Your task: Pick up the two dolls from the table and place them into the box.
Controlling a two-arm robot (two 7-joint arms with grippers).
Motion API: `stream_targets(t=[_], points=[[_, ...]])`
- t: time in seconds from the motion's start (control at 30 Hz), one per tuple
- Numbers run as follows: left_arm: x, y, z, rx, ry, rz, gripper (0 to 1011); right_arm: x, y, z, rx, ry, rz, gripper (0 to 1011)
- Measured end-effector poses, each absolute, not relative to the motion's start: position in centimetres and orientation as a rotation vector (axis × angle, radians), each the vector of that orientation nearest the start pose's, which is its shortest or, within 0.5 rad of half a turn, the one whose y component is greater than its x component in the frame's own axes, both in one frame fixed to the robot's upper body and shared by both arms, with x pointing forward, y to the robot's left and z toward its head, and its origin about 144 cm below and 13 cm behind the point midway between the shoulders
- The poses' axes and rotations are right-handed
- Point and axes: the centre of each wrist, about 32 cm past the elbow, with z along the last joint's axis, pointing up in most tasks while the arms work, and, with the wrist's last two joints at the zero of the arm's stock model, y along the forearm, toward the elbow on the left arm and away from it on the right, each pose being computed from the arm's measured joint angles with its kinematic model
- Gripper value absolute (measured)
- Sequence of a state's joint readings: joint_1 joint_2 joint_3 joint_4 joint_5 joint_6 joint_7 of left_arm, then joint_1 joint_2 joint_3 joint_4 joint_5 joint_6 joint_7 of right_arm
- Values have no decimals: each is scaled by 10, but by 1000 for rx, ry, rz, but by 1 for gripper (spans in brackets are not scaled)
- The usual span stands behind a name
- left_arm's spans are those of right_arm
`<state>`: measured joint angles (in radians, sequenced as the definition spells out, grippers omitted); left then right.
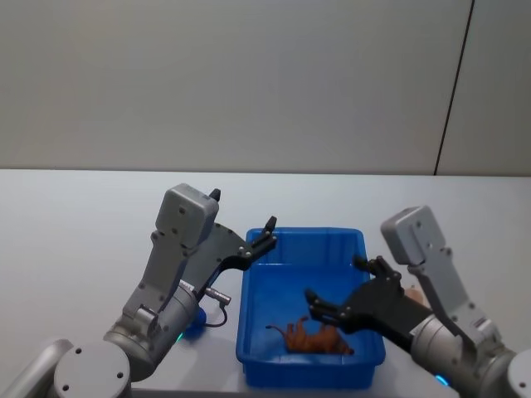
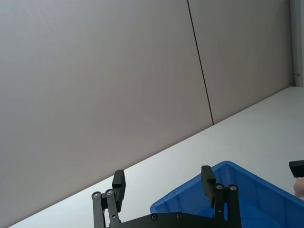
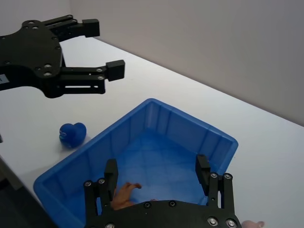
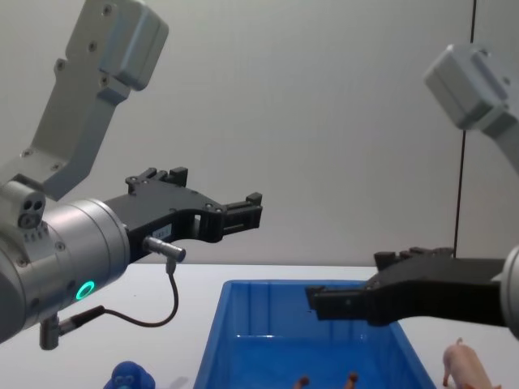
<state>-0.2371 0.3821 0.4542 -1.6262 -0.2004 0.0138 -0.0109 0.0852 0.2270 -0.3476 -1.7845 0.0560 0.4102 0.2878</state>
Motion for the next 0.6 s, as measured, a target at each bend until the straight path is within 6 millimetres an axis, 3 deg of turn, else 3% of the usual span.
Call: stream_targets(t=[0.6], points=[[492,198,1204,61,-268,1124,1002,455,-216,1211,-297,28,-1023,1001]])
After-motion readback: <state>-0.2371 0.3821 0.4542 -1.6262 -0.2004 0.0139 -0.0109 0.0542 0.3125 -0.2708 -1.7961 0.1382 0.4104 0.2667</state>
